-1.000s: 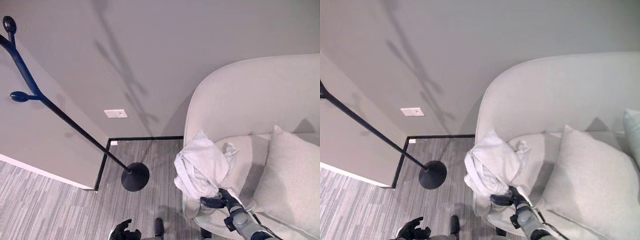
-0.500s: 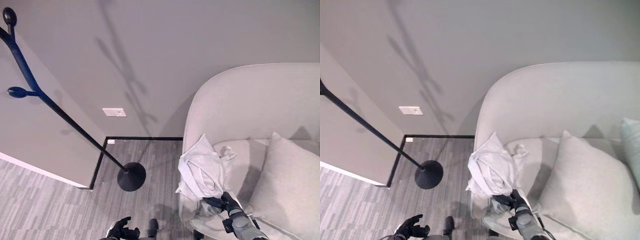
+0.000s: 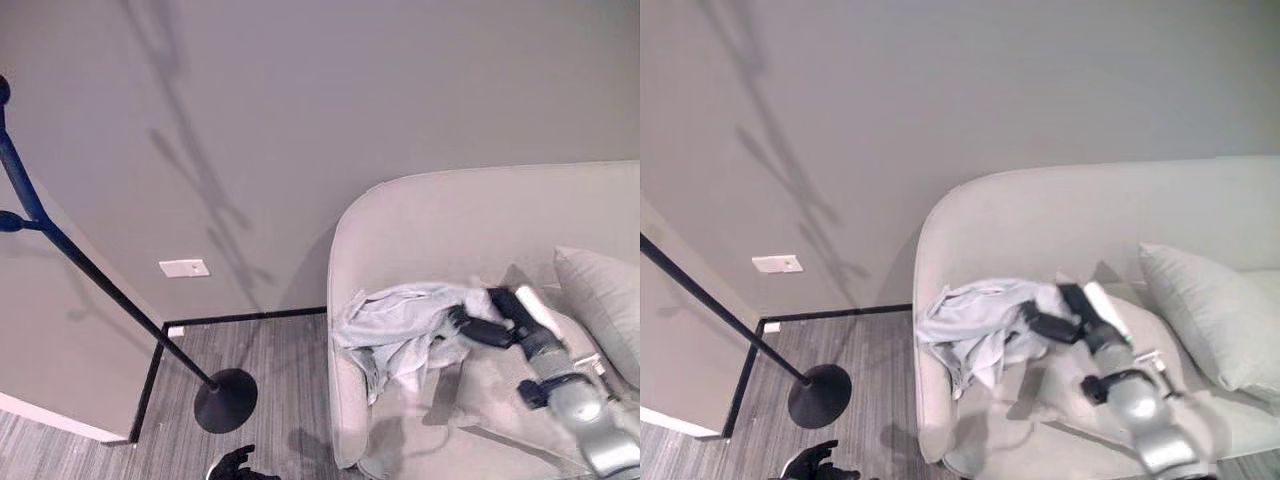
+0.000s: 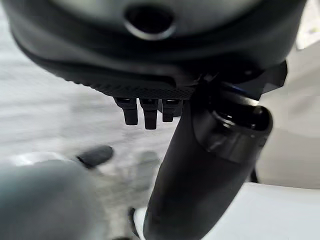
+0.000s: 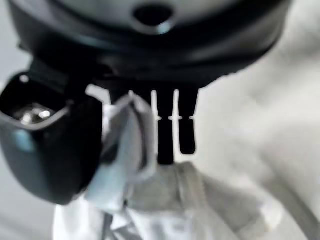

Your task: Hang the clothes on the sofa on the clothes rack.

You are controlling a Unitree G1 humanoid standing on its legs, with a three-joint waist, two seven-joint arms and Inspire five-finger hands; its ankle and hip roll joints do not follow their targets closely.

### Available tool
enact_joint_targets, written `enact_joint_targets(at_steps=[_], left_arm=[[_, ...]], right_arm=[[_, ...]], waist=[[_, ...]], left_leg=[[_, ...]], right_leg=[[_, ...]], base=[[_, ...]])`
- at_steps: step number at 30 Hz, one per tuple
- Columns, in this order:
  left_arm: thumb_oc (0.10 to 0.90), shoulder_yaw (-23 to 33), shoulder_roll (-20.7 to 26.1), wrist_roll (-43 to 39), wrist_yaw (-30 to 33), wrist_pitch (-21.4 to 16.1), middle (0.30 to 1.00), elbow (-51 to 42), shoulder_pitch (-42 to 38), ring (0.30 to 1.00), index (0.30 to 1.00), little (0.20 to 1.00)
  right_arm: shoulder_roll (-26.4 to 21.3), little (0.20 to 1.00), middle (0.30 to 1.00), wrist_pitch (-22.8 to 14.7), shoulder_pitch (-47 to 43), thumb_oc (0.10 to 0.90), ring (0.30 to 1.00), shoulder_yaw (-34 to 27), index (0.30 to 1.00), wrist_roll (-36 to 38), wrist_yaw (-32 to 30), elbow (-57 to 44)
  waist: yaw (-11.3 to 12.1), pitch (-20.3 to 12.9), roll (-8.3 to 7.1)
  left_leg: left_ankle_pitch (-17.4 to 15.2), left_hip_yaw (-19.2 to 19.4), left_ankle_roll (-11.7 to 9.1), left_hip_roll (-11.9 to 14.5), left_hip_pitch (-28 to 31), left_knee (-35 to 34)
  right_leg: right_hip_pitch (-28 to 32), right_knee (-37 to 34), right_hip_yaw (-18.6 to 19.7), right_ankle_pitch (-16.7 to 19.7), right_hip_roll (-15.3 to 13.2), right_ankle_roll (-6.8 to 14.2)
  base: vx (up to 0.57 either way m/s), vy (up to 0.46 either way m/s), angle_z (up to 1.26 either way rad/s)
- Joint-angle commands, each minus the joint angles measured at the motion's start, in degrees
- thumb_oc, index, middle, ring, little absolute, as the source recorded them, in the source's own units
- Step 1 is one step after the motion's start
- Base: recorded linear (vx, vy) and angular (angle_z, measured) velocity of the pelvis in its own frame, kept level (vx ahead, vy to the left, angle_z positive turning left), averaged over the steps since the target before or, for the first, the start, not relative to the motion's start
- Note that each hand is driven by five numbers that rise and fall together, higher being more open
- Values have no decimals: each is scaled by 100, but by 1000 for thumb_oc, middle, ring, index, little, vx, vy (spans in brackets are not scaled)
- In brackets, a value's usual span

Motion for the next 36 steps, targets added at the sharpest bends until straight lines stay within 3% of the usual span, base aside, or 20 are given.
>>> enact_joint_targets(at_steps=[1,4,7,8,10,15,17,18,25,26,36], left_arm=[[800,-130,76,-489,-112,-399,900,-629,-427,900,900,900],[800,-201,279,-605,-101,-463,900,-1391,-362,900,900,900],[800,-195,282,-605,-99,-455,900,-1405,-354,900,900,900],[800,-259,512,-625,-61,-535,900,-2229,-320,900,900,900],[800,-293,633,-531,-9,-586,900,-2663,-387,900,900,900],[800,-389,953,505,643,-995,900,-3924,-799,900,900,900],[800,-451,915,735,871,-1053,900,-4019,-911,900,900,900],[800,-915,686,920,1189,-1204,900,-4235,-1376,900,900,900],[800,-1276,566,870,1164,-1247,900,-4344,-1625,900,900,900],[800,-1987,288,375,842,-1247,900,-4611,-1926,900,900,900],[800,-1970,283,369,836,-1249,900,-4604,-1932,900,900,900]], right_arm=[[-443,300,300,-566,-1052,400,300,-343,300,81,-98,-429],[-716,300,300,-629,-1335,400,300,-427,300,180,-150,-438],[-718,300,300,-632,-1351,400,300,-413,300,183,-152,-428],[-865,300,300,-666,-1651,400,300,-441,300,351,-191,-444],[-913,300,300,-697,-1820,400,300,-451,300,452,-221,-489],[-825,300,300,-881,-2093,400,300,-530,300,521,-420,-902],[-799,300,300,-938,-2145,400,300,-503,300,567,-447,-992],[-676,300,300,-1069,-2434,400,300,-289,300,759,-555,-1332],[-636,300,300,-1102,-2723,400,300,-77,300,872,-636,-1428],[-475,300,300,-1044,-3285,400,300,404,300,990,-707,-1599],[-478,300,300,-1047,-3324,400,300,439,300,990,-711,-1580]], waist=[[182,-179,-190],[190,-213,-213],[186,-209,-212],[196,-231,-238],[198,-248,-251],[189,-280,-344],[184,-276,-371],[123,-298,-432],[74,-283,-426],[22,-280,-428],[9,-290,-412]], left_leg=[[-586,-302,-64,-14,191,48],[-610,-299,-55,-10,228,48],[-611,-298,-55,-10,233,48],[-624,-301,-51,-8,262,48],[-625,-309,-46,-7,256,48],[-668,-323,-50,3,298,48],[-678,-319,-54,4,313,48],[-695,-298,-55,16,330,48],[-701,-284,-50,18,347,48],[-673,-236,-33,17,359,48],[-720,-238,-34,21,372,48]], right_leg=[[249,86,-93,-335,-134,272],[290,86,-97,-350,-133,276],[295,86,-96,-351,-133,276],[314,86,-90,-356,-125,280],[317,86,-84,-360,-120,281],[360,86,-72,-378,-116,274],[369,86,-69,-383,-113,274],[364,86,-40,-373,-103,274],[359,89,-9,-364,-101,274],[328,98,38,-308,-98,265],[341,93,39,-344,-95,272]], base=[[0,0,0],[0,0,0],[0,0,0],[0,0,0],[0,0,0],[0,-2,1],[-3,-19,0],[-9,-31,-3],[-7,-5,-3],[-10,2,-19],[2,1,-3]])
